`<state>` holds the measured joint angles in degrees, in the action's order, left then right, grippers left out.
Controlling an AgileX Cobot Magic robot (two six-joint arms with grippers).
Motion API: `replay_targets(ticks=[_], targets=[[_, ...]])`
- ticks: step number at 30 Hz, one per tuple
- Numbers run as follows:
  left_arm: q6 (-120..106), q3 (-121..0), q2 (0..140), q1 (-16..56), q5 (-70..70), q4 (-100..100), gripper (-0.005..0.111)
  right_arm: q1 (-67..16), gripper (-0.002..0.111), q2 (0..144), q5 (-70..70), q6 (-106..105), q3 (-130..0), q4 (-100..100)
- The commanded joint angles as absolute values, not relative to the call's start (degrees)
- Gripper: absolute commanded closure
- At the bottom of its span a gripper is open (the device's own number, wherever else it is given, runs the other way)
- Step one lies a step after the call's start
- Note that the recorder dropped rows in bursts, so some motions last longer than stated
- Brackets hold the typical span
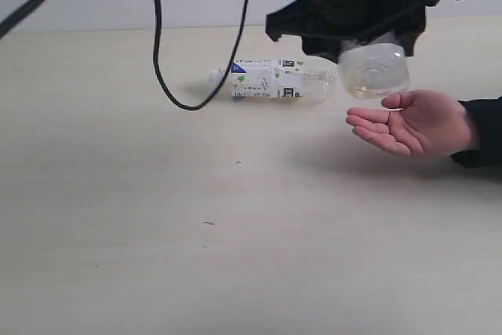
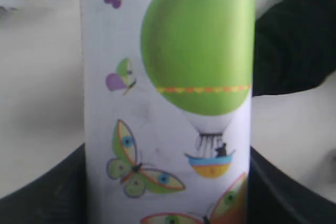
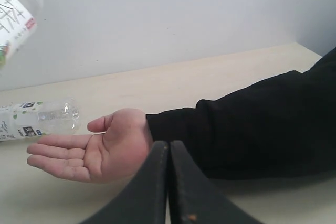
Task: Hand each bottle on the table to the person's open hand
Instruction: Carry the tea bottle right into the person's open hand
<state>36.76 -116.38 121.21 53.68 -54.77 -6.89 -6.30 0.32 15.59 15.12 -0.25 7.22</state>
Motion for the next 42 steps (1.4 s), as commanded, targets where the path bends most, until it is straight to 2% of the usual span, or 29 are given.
replay_targets(ticks=[1, 12, 18, 26, 30, 39, 42], targets=[[34.1, -116.6, 125.3, 53.9, -46.2, -18.6, 0.107, -6.0, 0.108, 0.0, 15.1, 15.1, 0.0, 7.7], [31.3, -116.6, 134.4, 54.2, -39.9, -27.8, 0.107, -6.0, 0.108, 0.0, 15.1, 15.1, 0.0, 7.7], [25.5, -116.6, 135.4, 54.2, -39.5, -35.0, 0.107, -6.0, 0.108, 0.0, 15.1, 15.1, 0.0, 7.7], [25.5, -116.6, 136.5, 54.0, -38.6, -35.3, 0.106, -6.0, 0.108, 0.0, 15.1, 15.1, 0.0, 7.7], [25.5, -116.6, 136.6, 53.8, -38.6, -35.3, 0.091, -6.0, 0.108, 0.0, 15.1, 15.1, 0.0, 7.7], [19.3, -116.6, 136.6, 53.8, -38.7, -35.3, 0.036, -6.0, 0.108, 0.0, 15.1, 15.1, 0.0, 7.7], [18.2, -116.6, 136.6, 53.8, -38.8, -35.3, 0.022, -6.0, 0.108, 0.0, 15.1, 15.1, 0.0, 7.7]])
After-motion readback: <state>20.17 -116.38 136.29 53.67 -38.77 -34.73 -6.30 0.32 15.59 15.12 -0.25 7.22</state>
